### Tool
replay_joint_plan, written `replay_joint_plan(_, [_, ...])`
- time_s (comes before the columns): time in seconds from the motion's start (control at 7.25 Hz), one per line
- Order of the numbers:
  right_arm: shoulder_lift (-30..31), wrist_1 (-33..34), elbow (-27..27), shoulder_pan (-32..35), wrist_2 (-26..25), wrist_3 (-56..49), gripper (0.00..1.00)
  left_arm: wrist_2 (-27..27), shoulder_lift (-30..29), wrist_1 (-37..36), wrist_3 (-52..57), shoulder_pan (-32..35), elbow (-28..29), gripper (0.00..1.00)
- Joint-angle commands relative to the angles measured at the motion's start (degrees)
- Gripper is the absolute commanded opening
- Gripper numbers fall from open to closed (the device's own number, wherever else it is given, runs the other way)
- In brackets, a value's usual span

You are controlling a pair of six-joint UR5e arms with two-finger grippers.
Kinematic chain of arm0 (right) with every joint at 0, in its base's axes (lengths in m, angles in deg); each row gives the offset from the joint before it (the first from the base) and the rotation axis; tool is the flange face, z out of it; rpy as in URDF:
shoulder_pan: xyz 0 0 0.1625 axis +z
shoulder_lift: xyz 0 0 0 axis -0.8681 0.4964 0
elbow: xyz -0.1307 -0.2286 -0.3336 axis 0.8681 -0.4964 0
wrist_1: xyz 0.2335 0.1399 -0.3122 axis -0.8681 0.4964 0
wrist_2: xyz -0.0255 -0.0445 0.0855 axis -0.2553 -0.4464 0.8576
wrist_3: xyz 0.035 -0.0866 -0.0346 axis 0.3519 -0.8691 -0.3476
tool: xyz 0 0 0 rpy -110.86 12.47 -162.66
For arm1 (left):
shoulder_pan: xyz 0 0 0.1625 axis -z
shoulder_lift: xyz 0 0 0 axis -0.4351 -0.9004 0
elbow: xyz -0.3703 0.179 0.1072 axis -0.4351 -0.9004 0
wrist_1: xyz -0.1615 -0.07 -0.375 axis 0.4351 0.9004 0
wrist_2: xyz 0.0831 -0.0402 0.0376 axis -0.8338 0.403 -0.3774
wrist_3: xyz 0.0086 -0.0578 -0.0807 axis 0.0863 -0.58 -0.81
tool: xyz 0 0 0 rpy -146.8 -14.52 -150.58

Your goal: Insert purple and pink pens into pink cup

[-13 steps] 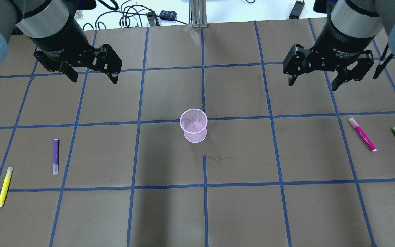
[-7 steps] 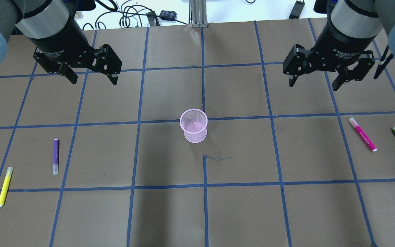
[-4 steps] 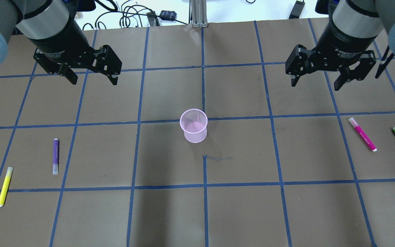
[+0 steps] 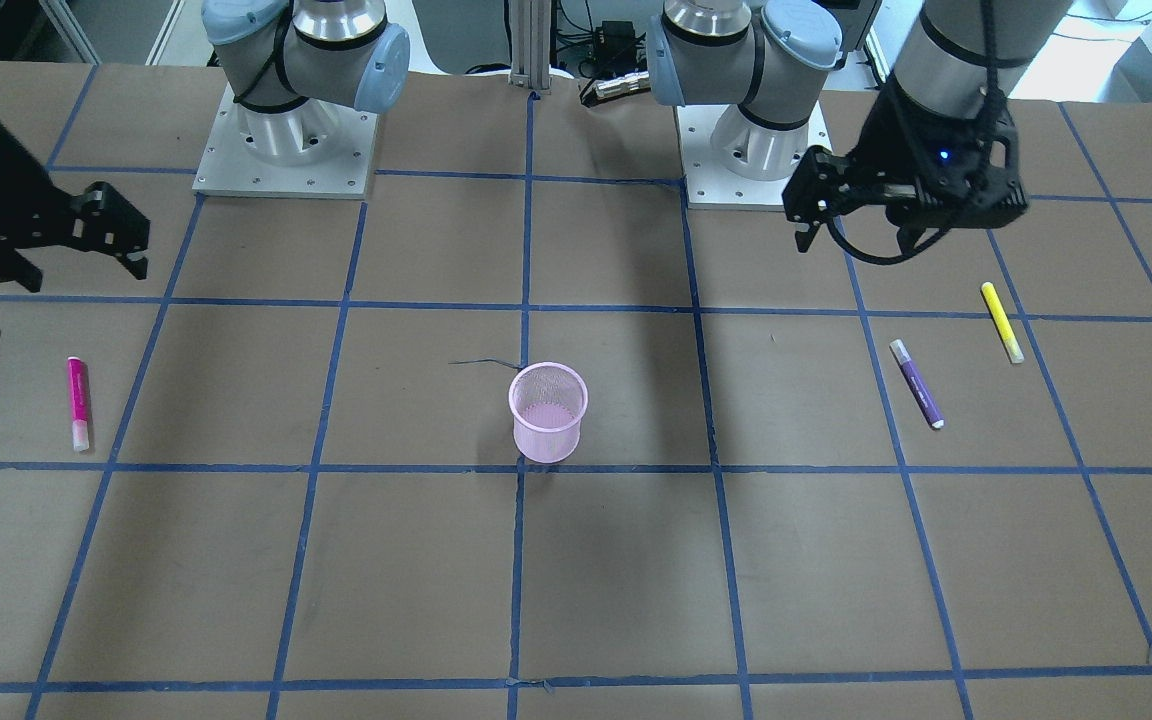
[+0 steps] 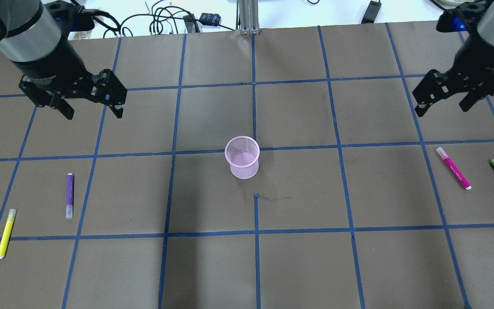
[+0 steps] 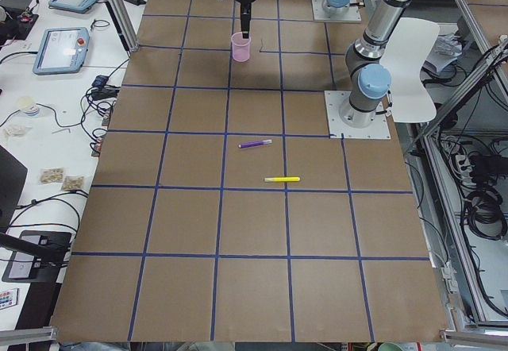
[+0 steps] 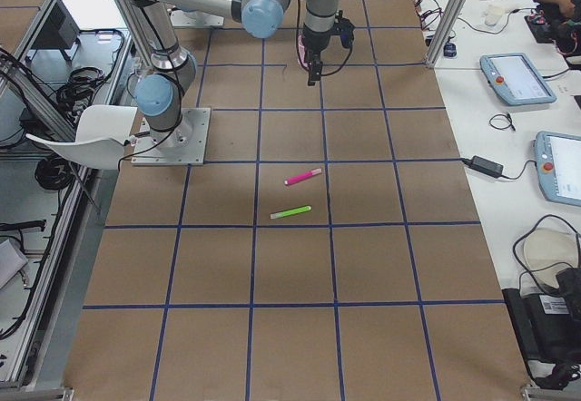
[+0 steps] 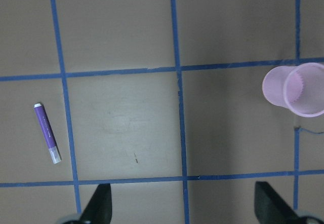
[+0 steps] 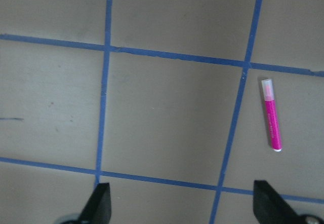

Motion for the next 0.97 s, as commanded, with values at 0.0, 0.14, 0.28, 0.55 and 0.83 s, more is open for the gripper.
replay_joint_plan(0.0, [-5.1, 5.8, 0.8, -10.1, -2.3, -24.1, 1.00, 0.2, -1.7, -6.6, 3.6, -12.7, -8.9, 1.00])
replay_joint_plan(0.14, [-8.1, 7.1, 2.1, -14.0, -1.6, -35.5, 1.00, -0.1, -4.3, -13.2, 5.5, -17.1, -12.4, 1.00])
replay_joint_plan(0.28, [-10.9, 16.1, 5.1, -15.8, -1.7, -43.1, 1.00, -0.5, -7.9, -17.5, 7.1, -19.6, -14.0, 1.00])
replay_joint_plan(0.55, [-11.1, 32.9, 14.9, -16.1, -2.4, -51.3, 1.00, -0.5, -14.8, -23.0, 8.7, -22.0, -14.5, 1.00])
replay_joint_plan(0.83, [-11.0, 40.3, 21.3, -16.6, -2.5, -54.2, 1.00, -2.7, -19.4, -24.7, 12.9, -23.9, -14.6, 1.00])
